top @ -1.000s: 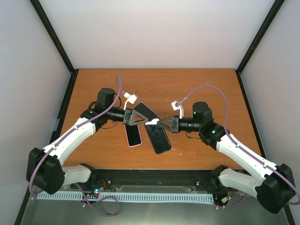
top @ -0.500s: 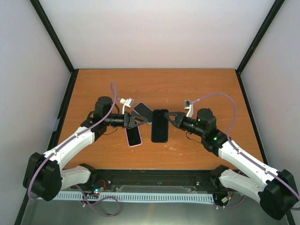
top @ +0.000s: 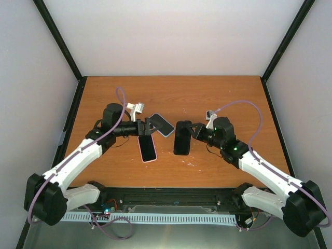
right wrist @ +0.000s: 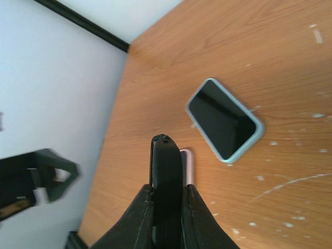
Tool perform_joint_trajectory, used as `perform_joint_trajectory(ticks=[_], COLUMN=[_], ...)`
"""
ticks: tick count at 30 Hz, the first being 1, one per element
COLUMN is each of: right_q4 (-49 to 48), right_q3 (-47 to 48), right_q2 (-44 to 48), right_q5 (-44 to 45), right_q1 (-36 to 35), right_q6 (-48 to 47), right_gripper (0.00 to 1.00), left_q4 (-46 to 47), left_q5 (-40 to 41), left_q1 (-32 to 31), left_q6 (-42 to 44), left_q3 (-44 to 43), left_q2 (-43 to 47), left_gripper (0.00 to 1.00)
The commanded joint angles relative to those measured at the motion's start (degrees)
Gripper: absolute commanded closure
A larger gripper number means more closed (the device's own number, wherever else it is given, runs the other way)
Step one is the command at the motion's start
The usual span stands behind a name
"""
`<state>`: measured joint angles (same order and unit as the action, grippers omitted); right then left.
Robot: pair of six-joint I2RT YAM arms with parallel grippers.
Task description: Put the phone into the phone case
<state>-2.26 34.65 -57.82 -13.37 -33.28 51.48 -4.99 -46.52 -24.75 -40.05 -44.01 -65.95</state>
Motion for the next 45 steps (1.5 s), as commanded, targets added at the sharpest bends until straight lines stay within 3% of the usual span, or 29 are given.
perform_joint_trajectory(ticks=[1, 11, 20, 26, 35, 40, 44, 45], right_q4=[-0.1, -7.0, -17.3, -12.3, 1.8, 10.6, 17.3, 19.1], right_q3=[0.9, 1.1, -0.4, -0.2, 2.7, 5.1, 6.5, 7.4], right_q2=[-2.9, -15.8, -26.3, -26.8, -20.3, -15.0, -8.1, -6.3], right_q5=[2.1, 0.2, -6.4, -3.6, -0.3, 1.0, 1.3, 1.8], right_q1=[2.6, 6.6, 9.4, 10.6, 11.5, 11.5, 11.5, 11.5], right_q6=[-7.9, -12.2, -11.8, -13.7, -16.9, -18.1, -19.2, -19.7], right_gripper=[0.94, 0.95, 0.92, 0.8, 0.5, 0.29, 0.01, 0.0], left_q4=[-12.4, -18.1, -18.9, -18.1, -16.8, -16.6, -17.6, -18.0], left_q5=[18.1, 35.0, 34.0, 32.2, 35.6, 39.0, 42.6, 42.8], left_q1=[-0.1, -0.1, -0.1, -0.1, -0.1, -0.1, -0.1, -0.1], left_q6=[8.4, 12.1, 13.3, 14.1, 11.4, 9.7, 7.5, 7.6], left_q3=[-5.3, -6.1, -4.5, -4.1, -3.1, -3.8, -5.2, -5.9], left_q2=[5.1, 12.1, 14.3, 14.9, 16.2, 16.7, 16.1, 15.8], left_gripper=[0.01, 0.0, 0.01, 0.0, 0.0, 0.0, 0.0, 0.0])
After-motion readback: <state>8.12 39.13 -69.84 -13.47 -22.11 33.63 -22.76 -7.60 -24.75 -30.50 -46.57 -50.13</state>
